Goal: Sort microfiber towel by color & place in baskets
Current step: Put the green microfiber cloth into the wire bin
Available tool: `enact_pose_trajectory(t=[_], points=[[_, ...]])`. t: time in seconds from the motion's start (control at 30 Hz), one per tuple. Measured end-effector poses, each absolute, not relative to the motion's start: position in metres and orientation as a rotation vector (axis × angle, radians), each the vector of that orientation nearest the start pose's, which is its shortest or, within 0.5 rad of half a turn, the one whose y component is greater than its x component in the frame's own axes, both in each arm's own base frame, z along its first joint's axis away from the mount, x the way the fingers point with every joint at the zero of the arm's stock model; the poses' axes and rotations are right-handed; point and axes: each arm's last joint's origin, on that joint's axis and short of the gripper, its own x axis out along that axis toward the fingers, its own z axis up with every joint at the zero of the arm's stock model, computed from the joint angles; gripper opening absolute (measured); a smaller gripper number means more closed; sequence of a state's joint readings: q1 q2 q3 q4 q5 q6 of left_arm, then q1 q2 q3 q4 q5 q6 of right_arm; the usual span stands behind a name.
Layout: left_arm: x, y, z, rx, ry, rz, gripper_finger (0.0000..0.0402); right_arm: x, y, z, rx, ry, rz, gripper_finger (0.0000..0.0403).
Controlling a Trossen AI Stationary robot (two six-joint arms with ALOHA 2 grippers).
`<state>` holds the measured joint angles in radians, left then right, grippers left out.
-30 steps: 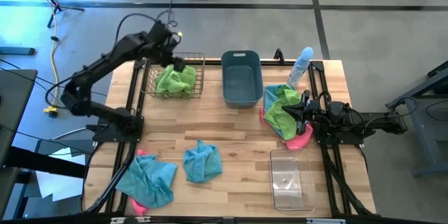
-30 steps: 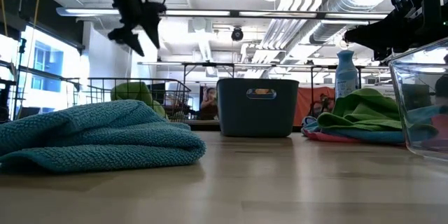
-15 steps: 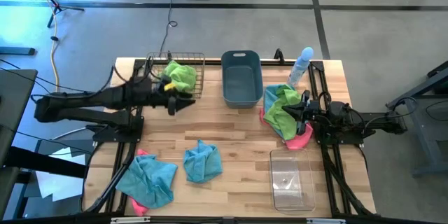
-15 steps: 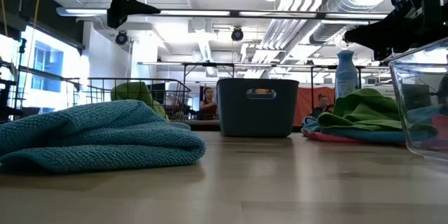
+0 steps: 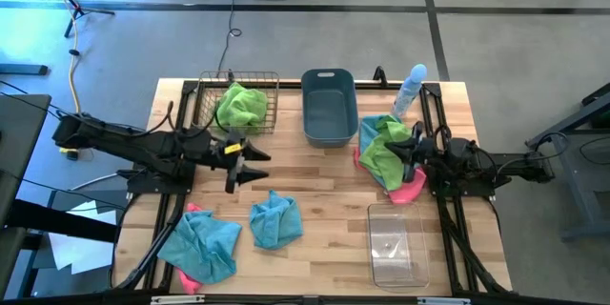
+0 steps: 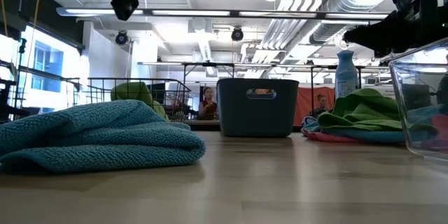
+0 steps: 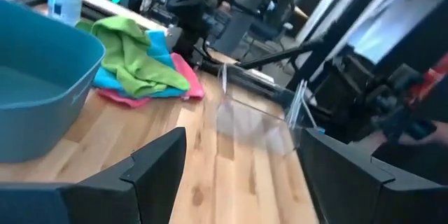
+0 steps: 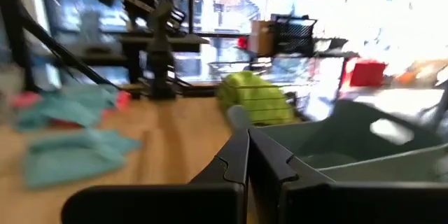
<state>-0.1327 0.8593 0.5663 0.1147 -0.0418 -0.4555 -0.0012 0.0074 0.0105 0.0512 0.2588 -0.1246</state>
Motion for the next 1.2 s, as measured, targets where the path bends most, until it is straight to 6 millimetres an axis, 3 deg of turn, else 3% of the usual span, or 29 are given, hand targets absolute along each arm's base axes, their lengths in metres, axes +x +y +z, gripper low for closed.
enact_pose_trajectory(t=[0.13, 0.27, 0.53, 0.67, 0.93, 1.07, 1.2], points=[[0.193, -0.023, 0.277, -0.502, 0.146, 0.011, 0.0268, 0.096, -0.008, 0.171, -0.256, -0.019, -0.269, 0.0000], [0.192, -0.020, 0.283, -0.577, 0.065, 0.087, 0.0268, 0.096, -0.008, 0.171, -0.259, -0.019, -0.269, 0.0000], [0.191, -0.017, 0.284, -0.519, 0.043, 0.164, 0.0268, 0.096, -0.007, 0.174, -0.274, -0.041, -0.261, 0.0000], [0.191, -0.017, 0.284, -0.466, 0.043, 0.175, 0.0268, 0.095, -0.002, 0.188, 0.039, -0.231, -0.079, 0.0000], [0.190, -0.015, 0.284, -0.357, 0.033, 0.242, 0.0268, 0.077, -0.009, 0.223, 0.634, -0.706, -0.129, 0.0000], [0.188, -0.012, 0.286, -0.321, 0.027, 0.260, 0.0268, 0.073, -0.009, 0.231, 0.757, -0.782, -0.074, 0.0000], [0.181, -0.007, 0.292, -0.311, -0.013, 0.277, 0.0268, 0.078, -0.011, 0.242, 0.800, -0.726, -0.156, 0.0005]])
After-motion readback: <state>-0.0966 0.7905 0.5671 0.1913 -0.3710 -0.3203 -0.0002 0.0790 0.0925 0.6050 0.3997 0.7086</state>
